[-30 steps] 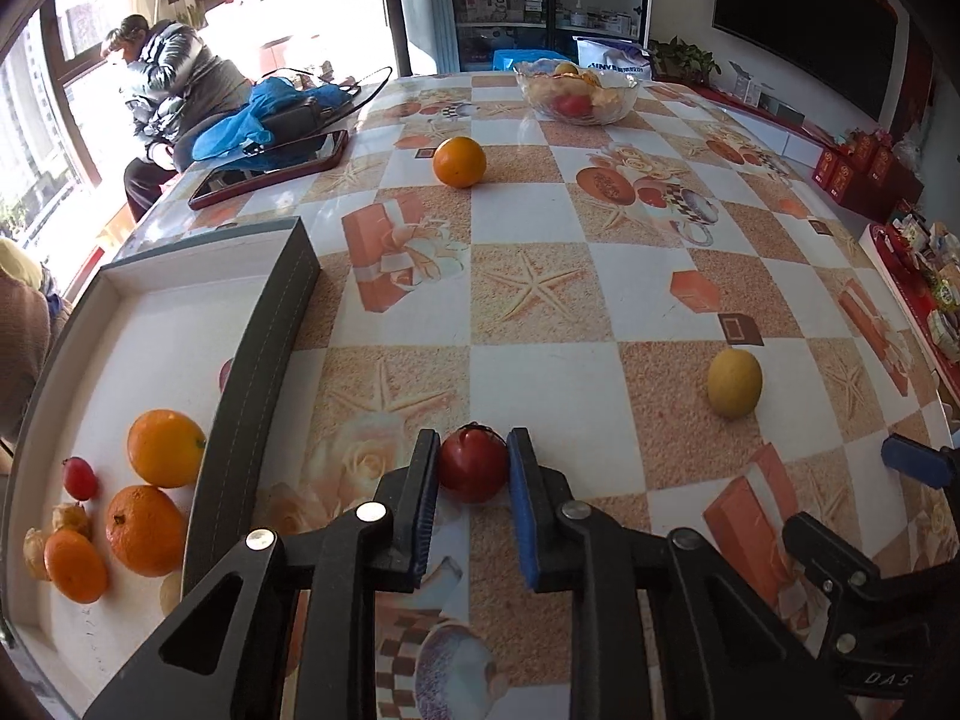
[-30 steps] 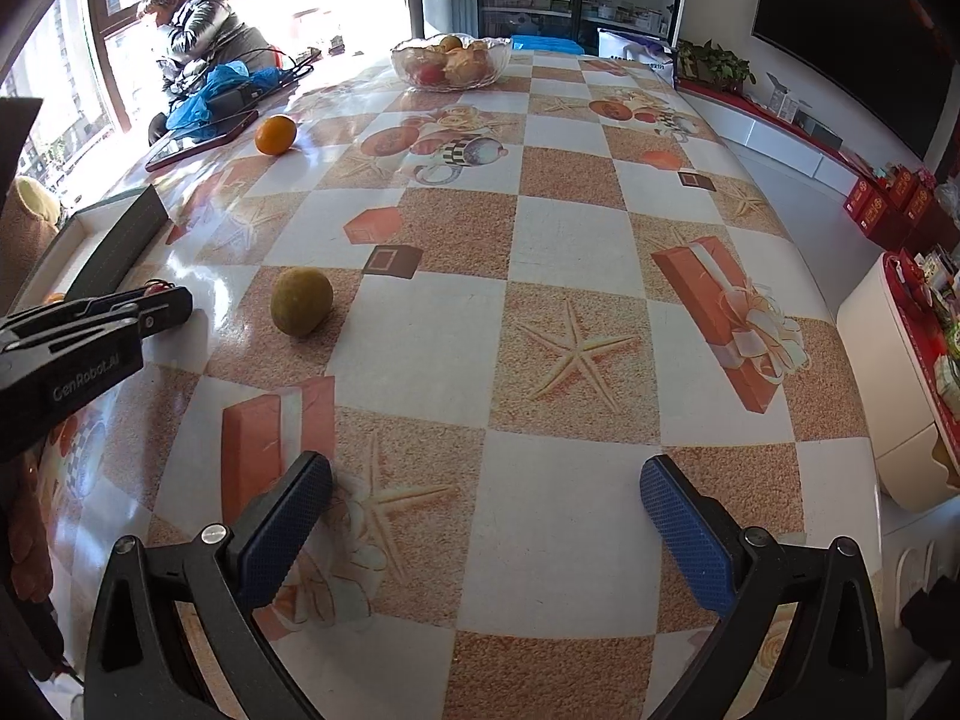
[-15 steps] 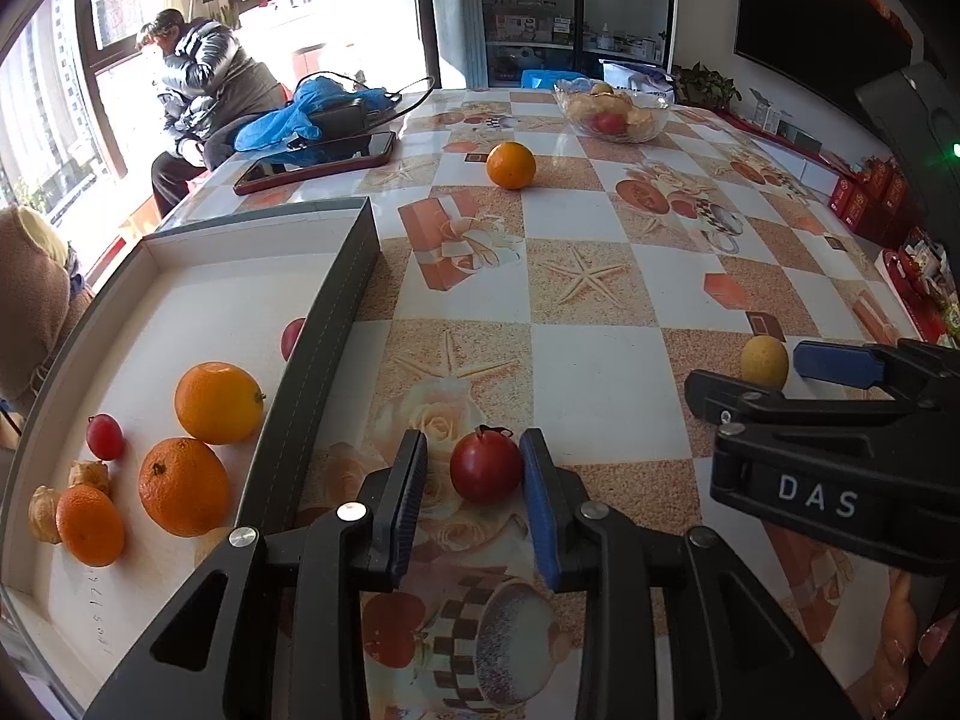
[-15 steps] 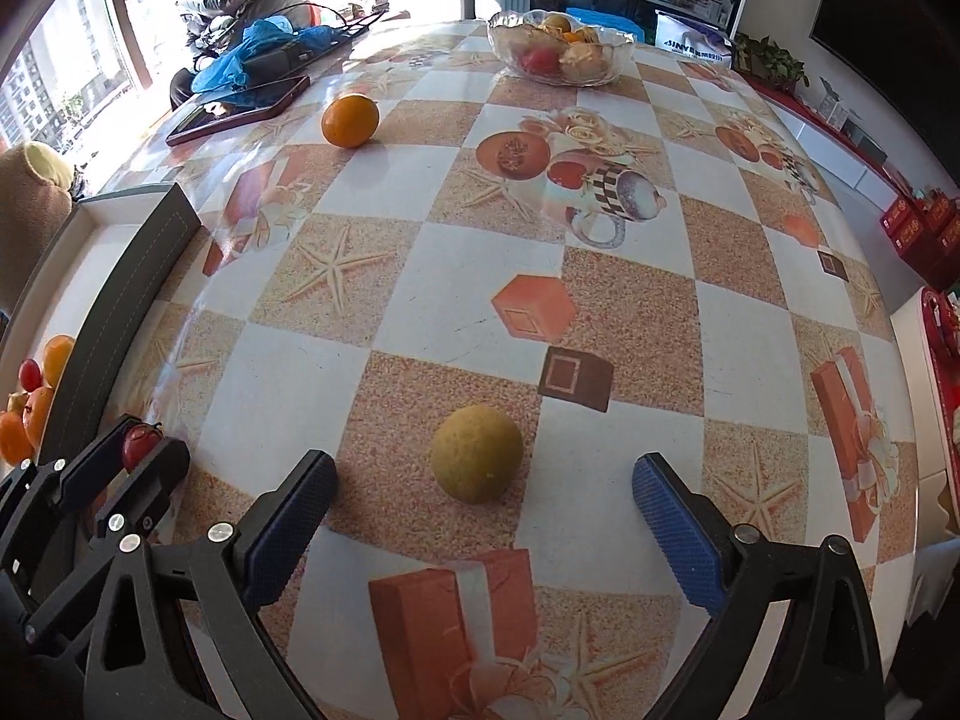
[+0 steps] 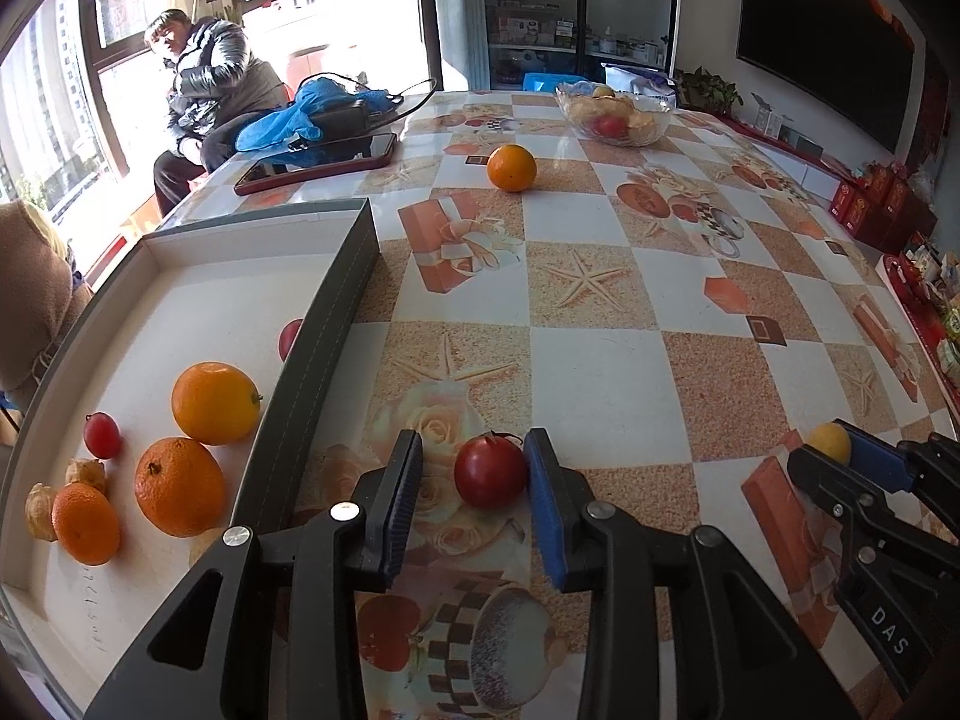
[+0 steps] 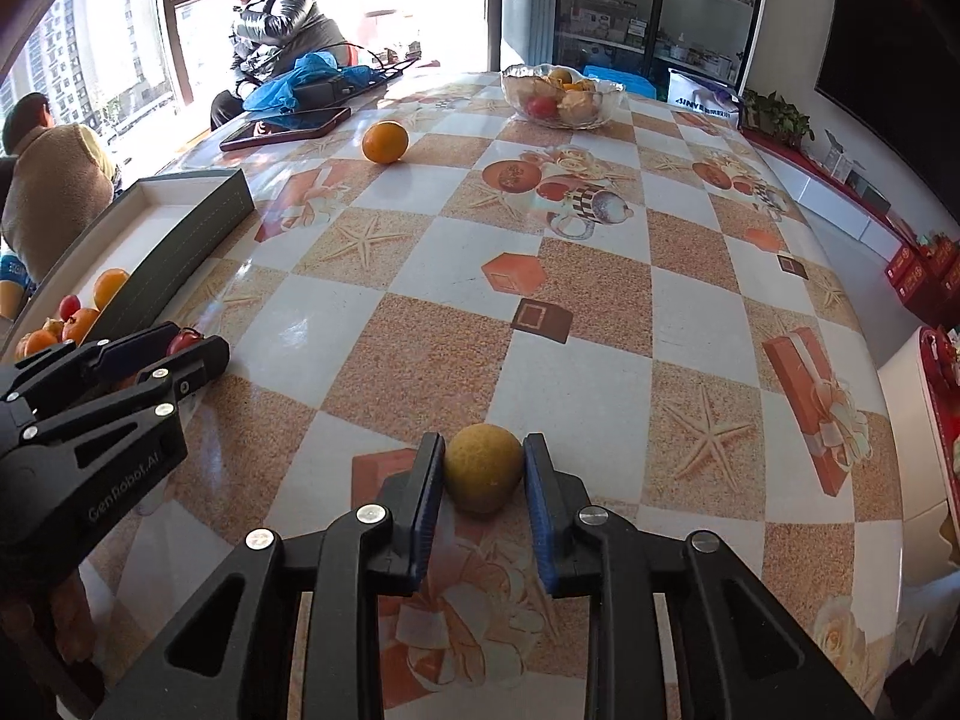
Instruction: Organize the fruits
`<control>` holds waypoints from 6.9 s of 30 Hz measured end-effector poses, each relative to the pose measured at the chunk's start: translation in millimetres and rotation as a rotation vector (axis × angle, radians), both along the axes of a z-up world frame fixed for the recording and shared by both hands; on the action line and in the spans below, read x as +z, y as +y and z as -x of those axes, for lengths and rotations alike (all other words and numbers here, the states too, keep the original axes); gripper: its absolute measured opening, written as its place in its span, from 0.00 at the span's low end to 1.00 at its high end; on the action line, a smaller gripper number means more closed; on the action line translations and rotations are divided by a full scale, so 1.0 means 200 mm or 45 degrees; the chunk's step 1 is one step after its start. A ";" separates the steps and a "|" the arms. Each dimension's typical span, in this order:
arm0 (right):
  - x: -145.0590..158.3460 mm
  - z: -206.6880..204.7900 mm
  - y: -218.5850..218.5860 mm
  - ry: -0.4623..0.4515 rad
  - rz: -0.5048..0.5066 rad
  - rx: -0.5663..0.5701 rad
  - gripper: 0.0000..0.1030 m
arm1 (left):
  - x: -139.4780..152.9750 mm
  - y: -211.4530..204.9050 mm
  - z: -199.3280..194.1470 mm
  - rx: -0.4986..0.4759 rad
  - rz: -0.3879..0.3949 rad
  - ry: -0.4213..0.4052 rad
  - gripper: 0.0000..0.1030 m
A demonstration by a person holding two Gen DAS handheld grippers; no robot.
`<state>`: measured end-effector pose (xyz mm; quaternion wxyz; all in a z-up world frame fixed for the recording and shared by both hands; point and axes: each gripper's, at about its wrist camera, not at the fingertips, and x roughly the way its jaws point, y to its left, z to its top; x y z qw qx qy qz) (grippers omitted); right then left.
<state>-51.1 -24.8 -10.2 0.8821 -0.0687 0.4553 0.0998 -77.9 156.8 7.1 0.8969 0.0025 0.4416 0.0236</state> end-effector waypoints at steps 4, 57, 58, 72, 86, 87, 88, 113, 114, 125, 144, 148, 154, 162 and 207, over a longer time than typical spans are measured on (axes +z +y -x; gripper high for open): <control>-0.01 0.02 -0.01 -0.041 -0.010 -0.004 0.27 | 0.00 0.00 0.00 0.003 -0.002 -0.003 0.38; 0.00 -0.01 -0.03 -0.041 -0.039 -0.034 0.29 | -0.01 -0.04 0.09 -0.087 0.109 -0.054 0.23; 0.00 -0.01 -0.03 -0.041 -0.040 -0.034 0.29 | -0.01 -0.05 0.09 -0.088 0.094 -0.055 0.23; 0.00 -0.01 -0.03 -0.040 -0.045 -0.036 0.29 | -0.01 -0.05 0.09 -0.086 0.111 -0.056 0.24; 0.00 -0.01 -0.03 -0.041 -0.038 -0.038 0.30 | -0.01 -0.05 0.09 -0.086 0.111 -0.056 0.24; 0.00 -0.01 -0.03 -0.041 -0.038 -0.038 0.30 | -0.01 -0.04 0.09 -0.086 0.111 -0.056 0.24; 0.00 -0.01 -0.03 -0.041 -0.039 -0.038 0.30 | -0.01 -0.05 0.09 -0.086 0.110 -0.056 0.24; 0.00 -0.01 -0.02 -0.041 -0.037 -0.039 0.30 | -0.01 -0.05 0.09 -0.085 0.109 -0.056 0.24; 0.00 -0.01 -0.02 -0.041 -0.037 -0.039 0.30 | -0.01 -0.05 0.09 -0.085 0.109 -0.056 0.24; 0.00 -0.01 -0.02 -0.041 -0.034 -0.040 0.30 | -0.01 -0.05 0.09 -0.085 0.110 -0.056 0.24; 0.04 0.10 -0.20 0.119 -0.101 -0.116 0.29 | 0.01 -0.11 0.11 -0.088 0.039 0.037 0.24; 0.05 0.13 -0.29 0.158 -0.153 -0.156 0.29 | 0.02 -0.14 0.13 -0.100 0.022 0.109 0.23; 0.06 0.15 -0.35 0.187 -0.190 -0.188 0.29 | 0.02 -0.14 0.14 -0.094 0.030 0.150 0.24; 0.07 0.09 -0.36 0.249 -0.293 -0.158 0.30 | 0.03 -0.12 0.16 -0.086 0.063 0.160 0.24; 0.43 0.01 0.70 0.295 -0.254 0.357 0.27 | 0.52 0.86 0.38 0.233 0.321 0.000 0.23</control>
